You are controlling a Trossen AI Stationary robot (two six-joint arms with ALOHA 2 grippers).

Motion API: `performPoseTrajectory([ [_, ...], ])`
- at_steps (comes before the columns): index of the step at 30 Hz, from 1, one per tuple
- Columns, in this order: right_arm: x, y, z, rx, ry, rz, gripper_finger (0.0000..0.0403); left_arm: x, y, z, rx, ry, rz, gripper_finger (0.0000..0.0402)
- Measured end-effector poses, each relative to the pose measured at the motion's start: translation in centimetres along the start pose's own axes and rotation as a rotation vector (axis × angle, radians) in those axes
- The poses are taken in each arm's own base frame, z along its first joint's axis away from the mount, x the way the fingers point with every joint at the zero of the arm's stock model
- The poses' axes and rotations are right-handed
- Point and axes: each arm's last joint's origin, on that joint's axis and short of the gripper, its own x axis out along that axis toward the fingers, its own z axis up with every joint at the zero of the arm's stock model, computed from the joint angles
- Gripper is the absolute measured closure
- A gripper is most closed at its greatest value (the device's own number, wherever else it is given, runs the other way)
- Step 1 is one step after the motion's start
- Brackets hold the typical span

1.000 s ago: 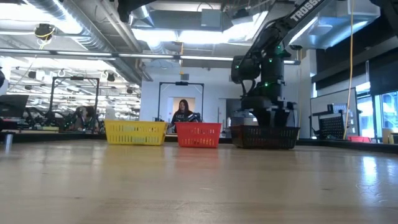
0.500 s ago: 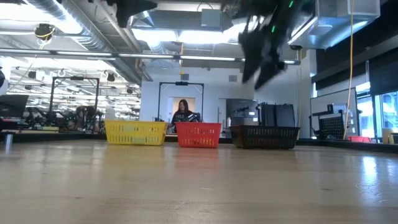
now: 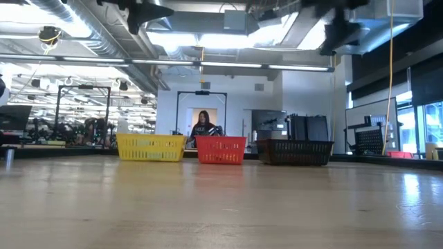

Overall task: Sort & place blocks by color
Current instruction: Put the red block into the black basket

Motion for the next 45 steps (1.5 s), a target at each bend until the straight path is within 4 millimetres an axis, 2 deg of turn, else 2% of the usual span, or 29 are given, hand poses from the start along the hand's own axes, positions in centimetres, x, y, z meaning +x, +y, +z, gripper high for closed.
performPoseTrajectory([
  [12, 2.7, 3.3, -6.9, 0.38, 0.363, -0.231, 0.0063, 0.0, 0.1, 0.0, 0.002, -0.013, 0.041, 0.0179],
  [20, 5.4, 5.7, -10.9, 0.474, 0.639, -0.316, 0.0063, 0.0, 0.3, 0.1, 0.079, -0.026, 0.09, 0.0179],
  [26, 8.5, 6.7, -13.1, 0.519, 0.703, -0.419, 0.0063, 0.0, 0.4, 0.3, 0.079, -0.058, 0.159, 0.0179],
  [34, 12.8, 6.9, -15.6, 0.527, 0.795, -0.538, 0.0063, 0.0, 0.3, 0.2, 0.08, -0.046, 0.117, 0.0179],
  [38, 14.6, 6.2, -17.2, 0.535, 0.88, -0.488, 0.0063, 0.0, 0.3, 0.2, 0.119, -0.043, 0.116, 0.0179],
  [45, 16.0, 4.4, -18.5, 0.573, 0.871, -0.466, 0.0063, 0.0, 0.3, 0.2, 0.133, -0.04, 0.117, 0.0179],
])
